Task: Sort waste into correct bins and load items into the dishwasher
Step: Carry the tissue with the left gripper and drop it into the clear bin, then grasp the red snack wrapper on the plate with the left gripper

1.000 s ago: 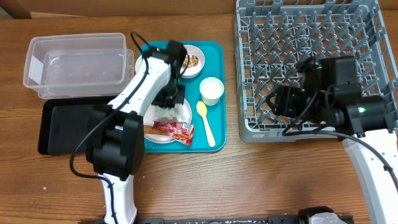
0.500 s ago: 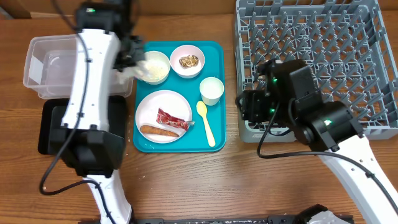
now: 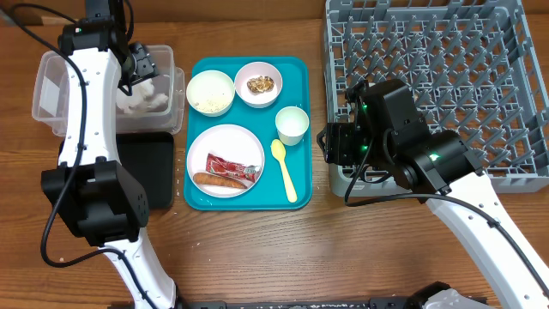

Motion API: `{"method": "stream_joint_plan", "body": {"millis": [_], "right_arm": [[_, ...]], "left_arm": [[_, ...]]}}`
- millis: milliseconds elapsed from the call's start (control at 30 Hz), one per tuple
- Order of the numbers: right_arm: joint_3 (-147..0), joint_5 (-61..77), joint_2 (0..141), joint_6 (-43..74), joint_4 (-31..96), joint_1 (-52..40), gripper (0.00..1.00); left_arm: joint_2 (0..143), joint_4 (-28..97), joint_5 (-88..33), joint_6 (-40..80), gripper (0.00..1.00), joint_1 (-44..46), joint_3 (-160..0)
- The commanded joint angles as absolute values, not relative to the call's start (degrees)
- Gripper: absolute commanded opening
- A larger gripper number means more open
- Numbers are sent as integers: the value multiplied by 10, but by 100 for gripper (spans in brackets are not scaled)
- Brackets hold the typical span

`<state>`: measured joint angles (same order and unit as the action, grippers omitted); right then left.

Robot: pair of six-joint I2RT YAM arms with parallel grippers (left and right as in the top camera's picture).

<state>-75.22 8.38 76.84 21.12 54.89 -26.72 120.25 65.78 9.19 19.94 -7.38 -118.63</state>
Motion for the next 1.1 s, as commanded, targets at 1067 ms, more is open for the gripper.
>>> {"method": "stream_joint_plan", "body": {"millis": [1067], "right_arm": [[-767,86,765,208,580,-269,79]], "left_arm": [[1183,851,-73,276,80,176,-1024]]}}
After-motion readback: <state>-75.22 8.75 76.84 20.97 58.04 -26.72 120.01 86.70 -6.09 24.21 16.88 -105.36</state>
